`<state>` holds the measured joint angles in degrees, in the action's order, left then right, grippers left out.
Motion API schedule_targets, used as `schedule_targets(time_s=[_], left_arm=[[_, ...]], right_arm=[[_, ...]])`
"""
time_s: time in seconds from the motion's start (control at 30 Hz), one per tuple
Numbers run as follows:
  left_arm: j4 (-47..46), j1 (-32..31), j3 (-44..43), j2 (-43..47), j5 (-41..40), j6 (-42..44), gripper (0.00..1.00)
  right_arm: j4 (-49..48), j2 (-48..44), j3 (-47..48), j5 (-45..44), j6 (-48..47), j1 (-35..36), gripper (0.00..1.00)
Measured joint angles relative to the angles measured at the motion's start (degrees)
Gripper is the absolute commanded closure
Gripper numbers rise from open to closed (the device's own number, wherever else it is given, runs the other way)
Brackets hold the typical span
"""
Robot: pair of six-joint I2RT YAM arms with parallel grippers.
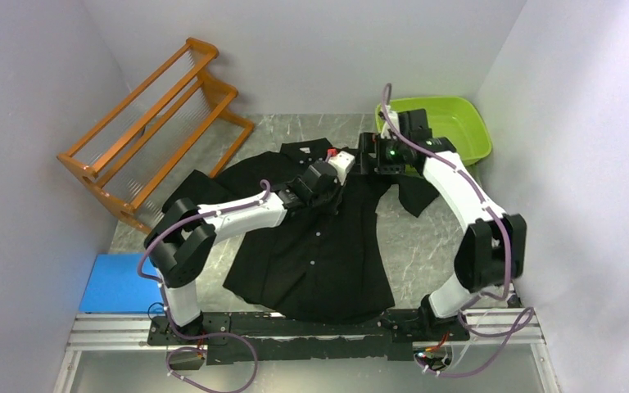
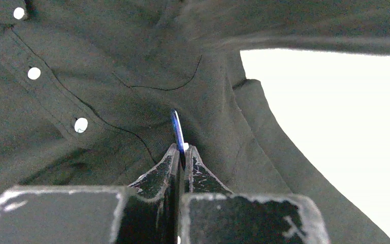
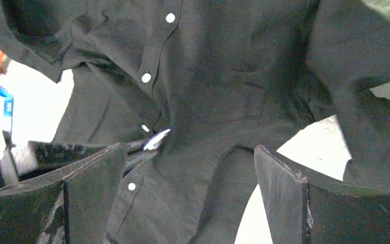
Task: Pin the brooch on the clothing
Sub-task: Pin the brooch to the clothes.
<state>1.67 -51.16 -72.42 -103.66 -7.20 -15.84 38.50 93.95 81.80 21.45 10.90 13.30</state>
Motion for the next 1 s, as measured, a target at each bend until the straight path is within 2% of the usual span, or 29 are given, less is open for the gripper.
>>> schedule_targets(time_s=[0.2,0.43,0.57,0.7,1.0], left_arm=[[4.0,1.5,-0.2,1.2,5.0,-2.2,0.97],[6.5,3.7,-0.1,4.0,11.5,-3.8,0.97],[6.7,5.3,0.1,6.7,15.7,-4.6,0.97],[6.8,6.6,0.2,8.8,19.5,-4.9,0.97],[9.4,8.5,0.2,10.6,25.5,-5.4,0.97]], right_arm=[[-13.4,-11.6,-14.1,6.3,1.1,-4.6,0.00],[-26.6,-21.4,-27.5,17.4,1.2,-4.7,0.00],[-33.8,-22.7,-32.3,24.9,1.7,-4.6,0.04],[-39.5,-22.7,-35.9,30.9,2.4,-4.6,0.13],[-49.2,-22.7,-39.5,37.8,4.9,-3.9,0.23]])
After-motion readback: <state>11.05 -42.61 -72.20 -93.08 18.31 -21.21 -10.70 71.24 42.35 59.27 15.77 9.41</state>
